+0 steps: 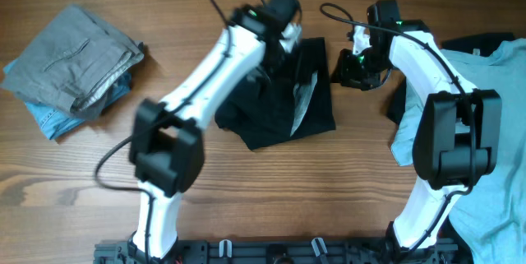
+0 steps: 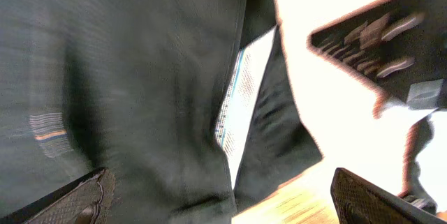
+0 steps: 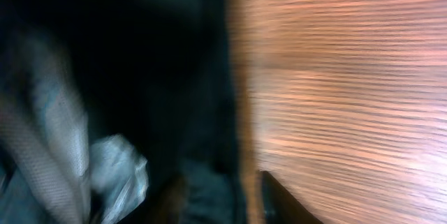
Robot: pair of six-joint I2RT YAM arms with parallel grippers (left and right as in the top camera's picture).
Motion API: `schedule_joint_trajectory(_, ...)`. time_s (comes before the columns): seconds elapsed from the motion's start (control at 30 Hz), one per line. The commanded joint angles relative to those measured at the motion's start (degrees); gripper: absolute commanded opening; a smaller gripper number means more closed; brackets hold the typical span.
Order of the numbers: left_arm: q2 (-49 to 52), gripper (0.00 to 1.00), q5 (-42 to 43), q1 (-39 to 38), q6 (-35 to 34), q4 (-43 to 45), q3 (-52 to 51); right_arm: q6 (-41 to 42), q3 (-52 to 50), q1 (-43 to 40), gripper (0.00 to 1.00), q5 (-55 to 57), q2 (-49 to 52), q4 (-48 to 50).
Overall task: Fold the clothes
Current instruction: 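Fold the shorts in half toward the center with both grippers, then release the folded shorts and raise both grippers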
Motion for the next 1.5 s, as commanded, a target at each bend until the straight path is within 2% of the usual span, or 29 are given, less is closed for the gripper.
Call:
schedule_joint_trajectory(0.0, -10.23, 1.00, -1.81, 6.49, 2.80, -1.27, 5.20, -8.04, -0.09, 0.00, 0.67, -10.60, -0.70, -0.22)
schedule_joint_trajectory(0.03, -12.11, 1.00, -1.92, 9.11, 2.89, -1.51, 5.20, -6.71, -0.09, 0.17, 0.77, -10.58, -0.70, 0.37)
schedule_joint_trajectory(0.07, -12.92, 1.00, -1.99, 11.06, 2.89, -1.81, 5.20, -5.29, -0.09, 0.39, 0.82, -10.80, -0.70, 1.05)
schedule_joint_trajectory(0.13, -13.35, 1.00, -2.12, 14.60, 2.84, -2.93, 5.18, -2.54, -0.11, 1.20, 0.82, -11.02, -0.66, 3.23)
schedule_joint_trajectory(0.17, -13.33, 1.00, -2.12, 16.31, 2.84, -4.13, 5.16, -0.35, -0.33, 1.77, 0.72, -10.99, -0.59, 4.68)
schedule_joint_trajectory(0.23, -13.33, 1.00, -2.14, 17.86, 2.86, -5.22, 5.11, 5.62, -0.92, 3.10, 0.38, -10.73, -0.22, 7.85)
schedule_joint_trajectory(0.27, -13.33, 1.00, -2.14, 18.38, 2.86, -5.44, 5.11, 8.85, -1.25, 3.91, 0.34, -10.73, 0.28, 9.38)
schedule_joint_trajectory(0.33, -13.33, 1.00, -2.19, 18.51, 2.86, -5.49, 5.11, 14.32, -1.36, 5.86, 0.34, -11.10, 1.81, 11.02)
schedule_joint_trajectory(0.4, -13.33, 1.00, -2.19, 18.51, 2.86, -5.53, 5.11, 15.04, -1.36, 7.37, 0.70, -13.44, 2.58, 12.61)
schedule_joint_trajectory(0.43, -13.33, 1.00, -2.29, 18.51, 2.86, -5.53, 5.11, 15.47, -1.36, 8.11, 0.80, -14.16, 2.58, 13.70)
schedule_joint_trajectory(0.5, -13.33, 1.00, -3.54, 18.51, 2.89, -5.53, 5.11, 15.74, -1.33, 9.25, 0.90, -15.08, 2.58, 16.41)
schedule_joint_trajectory(0.53, -13.33, 1.00, -4.04, 18.51, 2.86, -5.55, 5.11, 16.33, -1.33, 9.44, 0.90, -15.04, 2.58, 17.14)
schedule_joint_trajectory(0.57, -13.33, 1.00, -4.20, 18.51, 2.89, -5.53, 5.11, 16.92, -1.33, 9.44, 0.86, -14.97, 2.58, 17.81)
schedule_joint_trajectory(0.6, -13.33, 1.00, -4.33, 18.51, 2.89, -5.53, 5.11, 17.92, -1.33, 9.42, 0.75, -14.16, 2.58, 19.12)
schedule_joint_trajectory(0.63, -13.33, 1.00, -4.33, 18.51, 2.89, -5.53, 5.11, 18.75, -1.33, 9.42, 0.54, -12.92, 2.58, 20.22)
schedule_joint_trajectory(0.67, -13.33, 1.00, -4.37, 18.51, 2.89, -5.51, 5.11, 18.91, -1.33, 9.42, 0.07, -12.46, 2.58, 21.90)
schedule_joint_trajectory(0.8, -13.33, 1.00, -6.36, 18.51, 2.91, -5.53, 5.11, 15.45, 1.57, 9.31, 0.04, -21.84, 1.20, 25.88)
schedule_joint_trajectory(0.97, -13.33, 1.00, -6.47, 18.47, 2.89, -5.53, 3.50, 12.26, 5.92, 9.31, 0.04, -20.02, -6.36, 21.09)
schedule_joint_trajectory(1.07, -13.31, 1.00, -6.47, 18.47, 2.89, -5.53, 1.57, 12.50, 5.92, 9.16, 0.04, -11.76, -7.67, 16.85)
schedule_joint_trajectory(1.2, -13.31, 1.00, -6.45, 18.47, 2.89, -5.49, -1.84, 14.84, 5.33, 7.17, 0.05, 13.33, -7.02, 6.29)
schedule_joint_trajectory(1.23, -13.31, 1.00, -6.45, 18.47, 2.89, -5.46, -2.56, 14.84, 4.90, 6.54, 0.08, 16.52, -6.88, 5.22)
schedule_joint_trajectory(1.27, -13.31, 1.00, -6.45, 18.47, 2.89, -5.44, -3.17, 14.82, 4.42, 5.99, 0.20, 17.97, -6.80, 4.63)
schedule_joint_trajectory(1.3, -13.31, 1.00, -6.45, 18.47, 2.89, -5.29, -3.93, 13.77, 3.72, 5.14, 0.61, 18.56, -6.49, 4.13)
schedule_joint_trajectory(1.33, -13.31, 1.00, -6.45, 18.47, 2.89, -5.27, -4.44, 13.60, 3.65, 4.37, 0.80, 20.17, -6.23, 3.19)
schedule_joint_trajectory(1.37, -13.31, 1.00, -6.43, 18.47, 2.89, -5.31, -4.85, 13.92, 3.65, 3.50, 0.85, 21.07, -6.23, 2.89)
schedule_joint_trajectory(1.43, -13.31, 1.00, -6.43, 18.45, 2.89, -5.31, -4.85, 10.38, 4.20, 1.99, 0.78, 15.47, -6.97, 3.52)
schedule_joint_trajectory(1.47, -13.31, 1.00, -6.43, 18.47, 2.89, -5.33, -4.85, 6.54, 4.66, 1.44, 0.67, 9.66, -7.61, 3.61)
